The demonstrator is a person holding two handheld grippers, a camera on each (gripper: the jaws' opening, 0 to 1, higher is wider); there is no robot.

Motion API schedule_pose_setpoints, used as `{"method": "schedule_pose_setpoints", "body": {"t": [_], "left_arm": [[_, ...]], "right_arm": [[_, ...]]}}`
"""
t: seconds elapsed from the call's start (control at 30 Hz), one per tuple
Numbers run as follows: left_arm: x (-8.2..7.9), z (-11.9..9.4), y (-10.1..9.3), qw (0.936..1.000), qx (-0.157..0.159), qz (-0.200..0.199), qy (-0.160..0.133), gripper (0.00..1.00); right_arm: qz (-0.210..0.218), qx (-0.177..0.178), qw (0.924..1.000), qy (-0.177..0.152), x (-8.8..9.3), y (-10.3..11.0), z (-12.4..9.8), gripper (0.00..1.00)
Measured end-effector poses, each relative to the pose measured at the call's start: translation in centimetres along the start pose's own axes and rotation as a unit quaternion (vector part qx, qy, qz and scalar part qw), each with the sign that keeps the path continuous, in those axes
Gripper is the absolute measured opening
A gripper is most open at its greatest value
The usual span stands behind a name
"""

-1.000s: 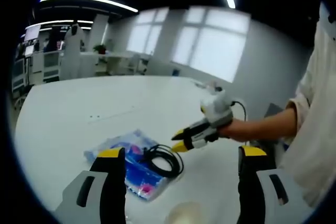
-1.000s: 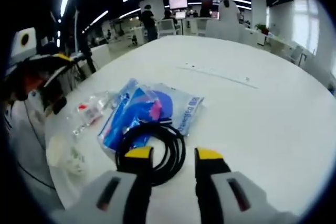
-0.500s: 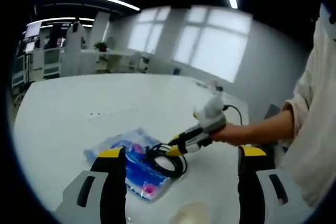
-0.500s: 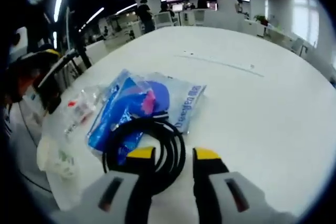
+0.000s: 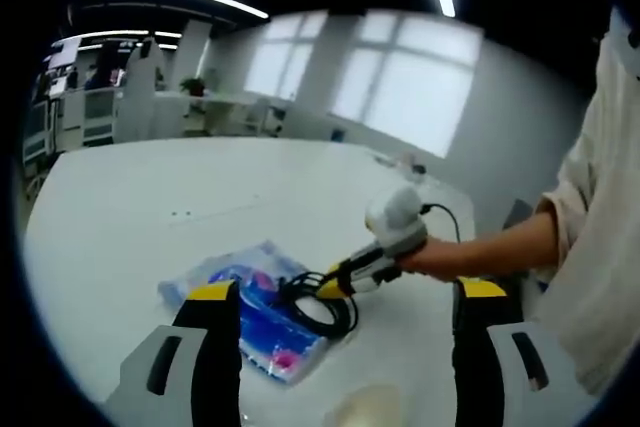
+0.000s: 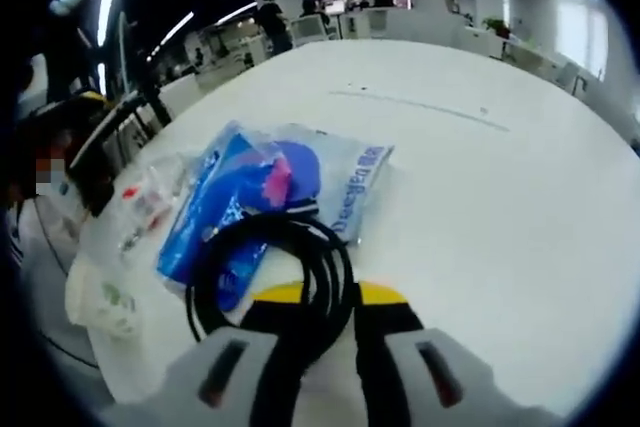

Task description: Arrange the tabletop items into an orderly group along one side of the table until the central work area is clear of visible clutter.

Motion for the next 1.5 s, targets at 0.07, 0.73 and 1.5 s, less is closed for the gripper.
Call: {"method": "schedule_pose_setpoints", "body": {"t": [0.07, 0.73, 1.5], "left_arm": [[0.0, 0.0, 0.0, 1.0000, 0.001, 0.000, 0.000, 0.85], [0.0, 0.3, -0.4, 1.0000, 0.002, -0.002, -0.001, 0.84], [1.3, 2.3, -0.8, 0.9996, 0.003, -0.006, 0.027, 0.81]], "right_arm": [[0.010, -0.001, 0.9999, -0.002, 0.1, 0.0, 0.0, 0.13], [0.023, -0.012, 0.9995, -0.017, 0.2, 0.1, -0.6, 0.04], [0.091, -0.016, 0.9943, -0.052, 1.1, -0.4, -1.9, 0.02]]}}
Point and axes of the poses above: the point that each gripper's makers call its tool centre point, and the gripper's own axes: z roughly forward along the fingers, y roughly to its left, x roughly out of its underside, the point moved 9 cm from there along -z, roughly backward along the fingers, and after that the axes turned 14 degrees about -y, right-handed, at the moved point
